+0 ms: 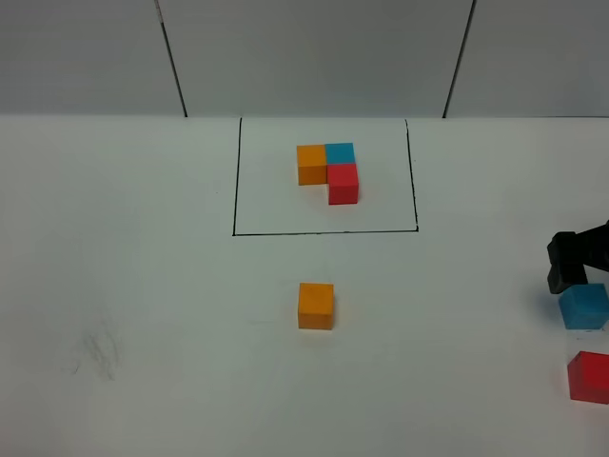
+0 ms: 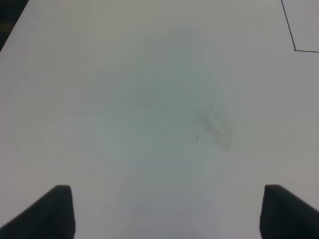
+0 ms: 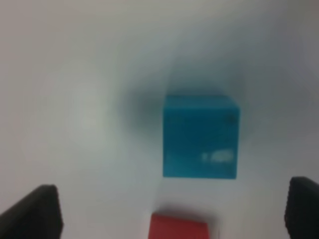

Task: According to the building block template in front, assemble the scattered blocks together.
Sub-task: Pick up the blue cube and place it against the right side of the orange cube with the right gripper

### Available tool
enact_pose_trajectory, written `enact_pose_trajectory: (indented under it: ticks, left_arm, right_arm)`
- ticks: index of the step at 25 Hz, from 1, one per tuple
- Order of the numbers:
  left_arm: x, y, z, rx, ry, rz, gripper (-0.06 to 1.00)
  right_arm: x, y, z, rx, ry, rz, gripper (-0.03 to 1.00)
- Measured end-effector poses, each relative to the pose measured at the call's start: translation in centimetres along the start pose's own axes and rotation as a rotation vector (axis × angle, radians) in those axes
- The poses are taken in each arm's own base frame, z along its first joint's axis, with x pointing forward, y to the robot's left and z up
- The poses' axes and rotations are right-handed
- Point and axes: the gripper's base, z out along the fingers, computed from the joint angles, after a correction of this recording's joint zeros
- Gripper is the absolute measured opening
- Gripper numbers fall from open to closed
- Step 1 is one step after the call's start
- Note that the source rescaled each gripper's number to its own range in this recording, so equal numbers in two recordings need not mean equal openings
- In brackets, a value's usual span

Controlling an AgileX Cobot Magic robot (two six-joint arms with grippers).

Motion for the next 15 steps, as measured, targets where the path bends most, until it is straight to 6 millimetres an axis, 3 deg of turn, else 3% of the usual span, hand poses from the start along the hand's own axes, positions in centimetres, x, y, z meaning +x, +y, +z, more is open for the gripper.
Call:
enact_pose_trajectory:
  ticks: [15]
  left_arm:
    - [0.0, 0.0, 0.0, 0.0, -0.001, 0.0, 0.66]
  right_arm:
    - [-0.6, -0.4, 5.3, 0.009, 0.049, 0.004, 0.83]
